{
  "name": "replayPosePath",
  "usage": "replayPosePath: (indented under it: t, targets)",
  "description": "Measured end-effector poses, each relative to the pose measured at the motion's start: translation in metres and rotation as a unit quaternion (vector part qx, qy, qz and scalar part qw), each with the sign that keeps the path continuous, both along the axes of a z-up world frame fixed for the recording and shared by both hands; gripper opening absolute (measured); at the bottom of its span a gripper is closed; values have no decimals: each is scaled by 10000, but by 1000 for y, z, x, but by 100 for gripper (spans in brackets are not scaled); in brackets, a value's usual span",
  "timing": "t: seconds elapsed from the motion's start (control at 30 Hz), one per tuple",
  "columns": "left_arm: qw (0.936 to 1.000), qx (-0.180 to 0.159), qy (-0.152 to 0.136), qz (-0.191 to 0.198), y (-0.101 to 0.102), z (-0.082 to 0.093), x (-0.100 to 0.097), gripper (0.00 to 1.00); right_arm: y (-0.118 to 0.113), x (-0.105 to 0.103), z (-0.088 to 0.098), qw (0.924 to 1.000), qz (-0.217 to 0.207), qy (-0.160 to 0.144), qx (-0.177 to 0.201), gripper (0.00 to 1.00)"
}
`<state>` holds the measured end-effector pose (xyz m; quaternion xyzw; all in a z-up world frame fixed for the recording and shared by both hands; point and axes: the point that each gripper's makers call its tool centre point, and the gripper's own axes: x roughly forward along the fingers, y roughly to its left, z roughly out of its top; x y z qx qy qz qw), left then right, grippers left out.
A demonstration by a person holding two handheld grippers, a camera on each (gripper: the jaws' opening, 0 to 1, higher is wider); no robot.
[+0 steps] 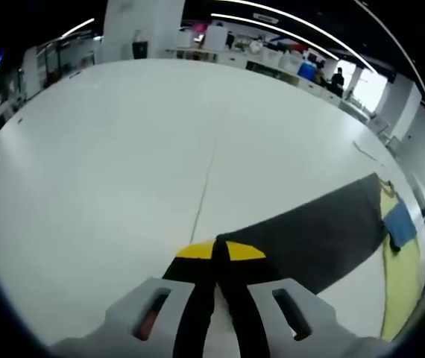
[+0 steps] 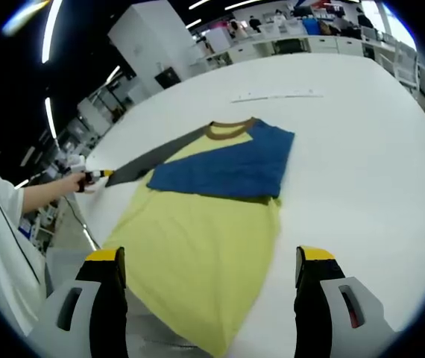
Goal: Fold the garment on the visible template until the final outline fits inside the template.
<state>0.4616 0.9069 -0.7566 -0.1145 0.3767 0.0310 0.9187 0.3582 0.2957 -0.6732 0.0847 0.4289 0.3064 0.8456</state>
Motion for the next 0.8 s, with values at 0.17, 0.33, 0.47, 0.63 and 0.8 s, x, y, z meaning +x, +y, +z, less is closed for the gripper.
replayPosePath:
  t: [0.17, 0.33, 0.47, 0.63, 0.8]
  targets:
    - [10000, 33, 11, 25, 1, 1, 0, 0, 0, 0, 1, 10000, -28, -16, 18, 94]
    - [9999, 88, -41, 85, 3, 7, 2, 0, -1, -1, 1, 10000, -39, -30, 21, 94]
    - [9996, 146, -150, 163, 5, 15, 6, 0, -1, -2, 3, 10000, -57, -57, 26, 94]
    - [9992, 283, -238, 126, 4, 25, 14, 0, -4, -5, 4, 9999, -105, -86, 33, 94]
    - [9987, 330, -332, 189, 5, 37, 20, 0, -7, -8, 5, 9998, -153, -98, 43, 94]
